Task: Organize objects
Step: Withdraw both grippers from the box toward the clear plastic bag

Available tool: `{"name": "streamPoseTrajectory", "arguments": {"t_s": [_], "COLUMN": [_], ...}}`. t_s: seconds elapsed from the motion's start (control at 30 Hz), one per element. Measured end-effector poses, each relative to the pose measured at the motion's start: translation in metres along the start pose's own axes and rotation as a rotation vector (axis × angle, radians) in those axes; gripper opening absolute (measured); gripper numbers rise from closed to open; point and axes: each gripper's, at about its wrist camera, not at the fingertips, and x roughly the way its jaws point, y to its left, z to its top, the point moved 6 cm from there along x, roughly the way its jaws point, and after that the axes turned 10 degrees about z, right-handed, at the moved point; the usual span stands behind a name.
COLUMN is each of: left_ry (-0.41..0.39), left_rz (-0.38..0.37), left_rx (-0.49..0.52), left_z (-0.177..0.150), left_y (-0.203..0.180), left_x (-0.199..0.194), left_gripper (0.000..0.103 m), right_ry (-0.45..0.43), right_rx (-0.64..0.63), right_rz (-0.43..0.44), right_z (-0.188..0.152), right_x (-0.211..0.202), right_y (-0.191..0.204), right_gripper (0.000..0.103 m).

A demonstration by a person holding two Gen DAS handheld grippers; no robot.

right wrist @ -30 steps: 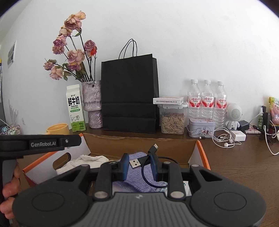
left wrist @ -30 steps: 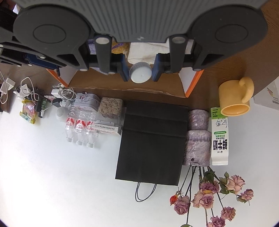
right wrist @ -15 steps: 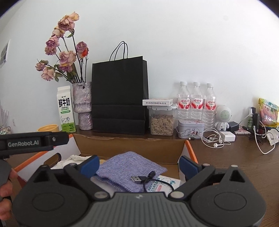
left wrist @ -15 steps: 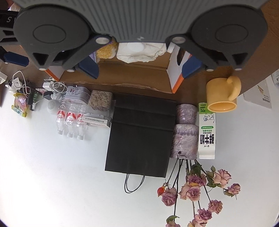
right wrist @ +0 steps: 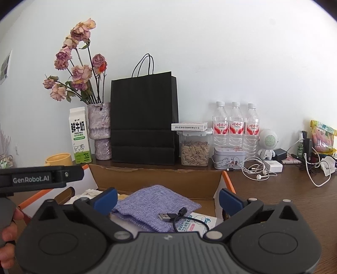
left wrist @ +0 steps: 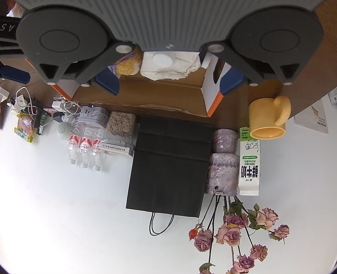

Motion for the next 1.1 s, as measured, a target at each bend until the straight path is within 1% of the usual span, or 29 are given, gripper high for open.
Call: {"name": "streamPoseTrajectory", "arguments": {"t_s": [0.27, 0.43, 0.77, 0.93, 1.1], "left_ry": [-0.011, -0.032, -0.015, 0.005, 0.029], "left_rz": [-0.022, -0.029, -0.019, -0.033, -0.034], "left_rx": [-0.019, -0.011, -0.006, 0.001, 0.015], "left_z": [-0.003, -0.008, -0.021, -0.027, -0.035], "left_y": [0.004, 0.005, 0.015, 0.017, 0.021], "left_x": [-0.01, -0.021, -0.042, -0.053, -0.061], "left_gripper": [0.103, 0.103, 0.103, 0.103, 0.103], "right_ry": [-0.066, -0.07, -0.072, -0.051, -0.001], "right_rx": [-0.009, -0.026, -0.056, -0.055, -0.063], "right_rz": [-0.01, -0.013, -0.025, -0.026, -0.036], "right_z": [0.003, 0.0, -0.014, -0.022, -0.038], "right_x": [-0.018, -0.027, -0.055, -0.073, -0.087], "right_y": [0.001, 0.005, 0.015, 0.013, 0.01], "right_gripper": [0.103, 0.103, 0.103, 0.103, 0.103]}}
